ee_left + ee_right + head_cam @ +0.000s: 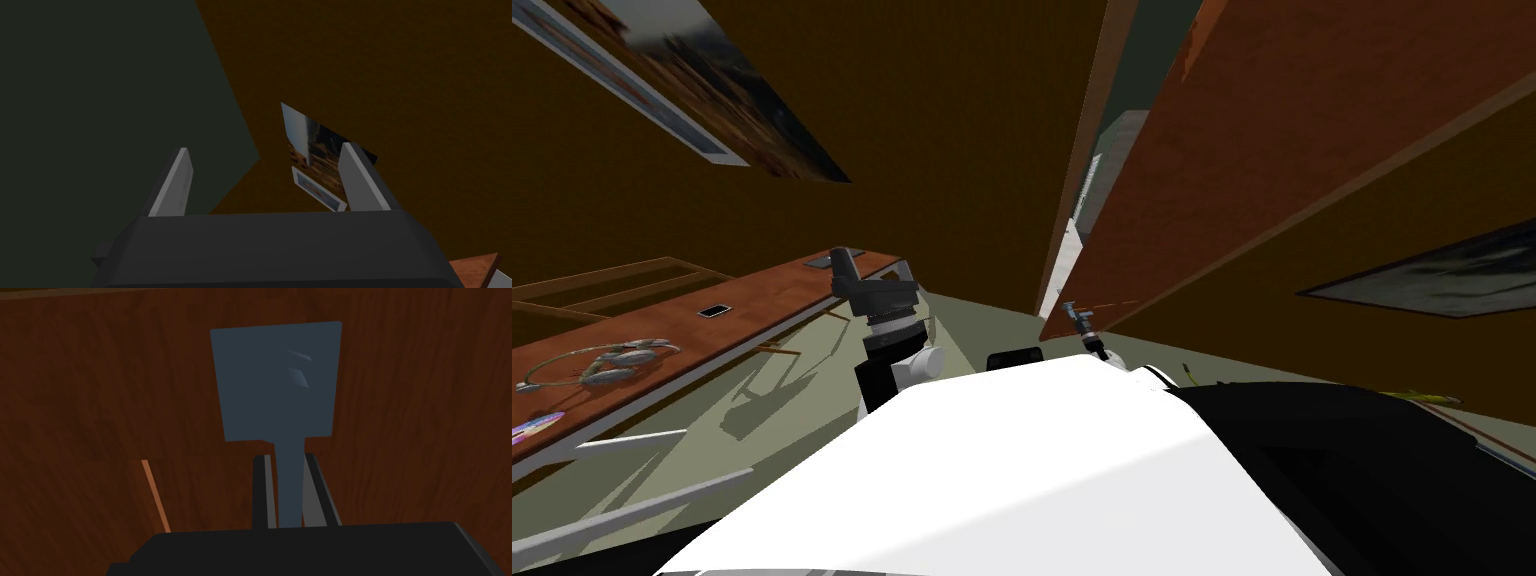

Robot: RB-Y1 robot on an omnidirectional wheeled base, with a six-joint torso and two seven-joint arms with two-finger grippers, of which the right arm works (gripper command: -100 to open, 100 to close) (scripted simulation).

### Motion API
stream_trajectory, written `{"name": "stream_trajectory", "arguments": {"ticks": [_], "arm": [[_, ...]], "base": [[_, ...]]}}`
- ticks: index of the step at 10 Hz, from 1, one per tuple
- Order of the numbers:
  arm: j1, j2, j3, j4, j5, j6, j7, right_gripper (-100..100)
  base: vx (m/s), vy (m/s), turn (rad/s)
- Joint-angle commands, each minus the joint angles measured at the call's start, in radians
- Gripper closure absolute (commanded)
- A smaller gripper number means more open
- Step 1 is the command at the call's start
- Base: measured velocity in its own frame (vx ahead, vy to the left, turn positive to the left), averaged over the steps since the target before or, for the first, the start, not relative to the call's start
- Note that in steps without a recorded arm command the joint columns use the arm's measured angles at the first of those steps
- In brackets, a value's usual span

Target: Pull the door open

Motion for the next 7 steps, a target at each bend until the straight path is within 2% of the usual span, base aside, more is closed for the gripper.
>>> {"name": "stream_trajectory", "arguments": {"ticks": [1, 2, 3, 7], "arm": [[0.019, -0.006, -0.003, -0.039, -0.003, 0.018, 0.003, 100], [0.012, 0.000, 0.001, -0.015, 0.000, 0.007, 0.000, 100], [0.025, -0.008, 0.009, -0.011, -0.001, -0.012, -0.005, 100], [0.052, -0.029, 0.028, 0.003, -0.007, -0.067, -0.022, 100]], "base": [[-0.050, -0.003, -0.030], [-0.017, 0.003, -0.012], [-0.133, -0.059, 0.159], [-0.214, -0.096, 0.194]]}}
